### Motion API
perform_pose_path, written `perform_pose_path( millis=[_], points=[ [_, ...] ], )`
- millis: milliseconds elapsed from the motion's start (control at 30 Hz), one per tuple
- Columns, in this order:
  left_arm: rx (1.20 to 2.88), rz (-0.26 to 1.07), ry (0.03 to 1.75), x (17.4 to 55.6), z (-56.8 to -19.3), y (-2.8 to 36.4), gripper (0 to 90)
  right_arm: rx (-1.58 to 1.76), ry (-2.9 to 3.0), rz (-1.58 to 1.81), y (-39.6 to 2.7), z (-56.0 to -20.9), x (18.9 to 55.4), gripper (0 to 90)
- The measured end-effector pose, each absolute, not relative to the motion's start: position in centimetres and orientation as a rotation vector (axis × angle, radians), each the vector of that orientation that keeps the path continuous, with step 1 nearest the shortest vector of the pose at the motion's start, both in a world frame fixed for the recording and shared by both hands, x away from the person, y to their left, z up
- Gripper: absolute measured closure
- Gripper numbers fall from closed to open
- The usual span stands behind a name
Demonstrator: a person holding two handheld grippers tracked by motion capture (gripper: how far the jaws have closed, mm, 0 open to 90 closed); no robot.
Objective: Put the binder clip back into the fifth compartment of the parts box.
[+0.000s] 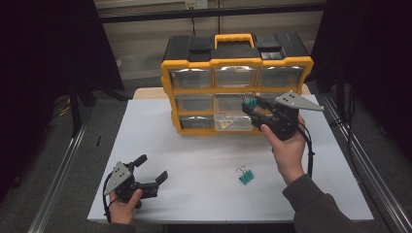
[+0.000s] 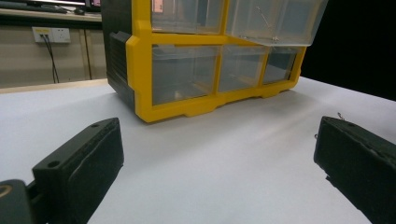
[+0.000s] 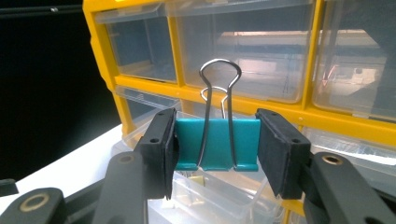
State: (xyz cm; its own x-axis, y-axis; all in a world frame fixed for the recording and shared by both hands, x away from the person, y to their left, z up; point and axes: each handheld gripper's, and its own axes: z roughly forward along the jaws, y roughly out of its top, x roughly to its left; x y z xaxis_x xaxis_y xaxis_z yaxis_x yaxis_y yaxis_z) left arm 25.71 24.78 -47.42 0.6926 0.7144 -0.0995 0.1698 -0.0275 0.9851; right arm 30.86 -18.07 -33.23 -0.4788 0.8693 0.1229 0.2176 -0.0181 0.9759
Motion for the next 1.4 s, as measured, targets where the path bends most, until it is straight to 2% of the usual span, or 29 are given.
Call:
perform_pose_path(
  millis=[367,1267,1300,1400],
  points=[
    [1.574,0.517,0.743,25.8,-47.4,24.8,1.6,1.131,1.739,1.52,-17.3,-34.0,32.1,50.2],
    [1.6,0.517,0.73,25.9,-47.5,25.0,1.6,1.132,1.758,1.506,-16.4,-34.1,32.4,49.8],
    [1.585,0.501,0.731,25.9,-47.6,24.8,1.6,1.131,1.762,1.508,-16.4,-34.1,32.4,48.8],
    [1.585,0.5,0.732,25.9,-47.6,24.8,1.6,1.146,1.751,1.485,-16.4,-34.1,32.4,35.3]
  ],
)
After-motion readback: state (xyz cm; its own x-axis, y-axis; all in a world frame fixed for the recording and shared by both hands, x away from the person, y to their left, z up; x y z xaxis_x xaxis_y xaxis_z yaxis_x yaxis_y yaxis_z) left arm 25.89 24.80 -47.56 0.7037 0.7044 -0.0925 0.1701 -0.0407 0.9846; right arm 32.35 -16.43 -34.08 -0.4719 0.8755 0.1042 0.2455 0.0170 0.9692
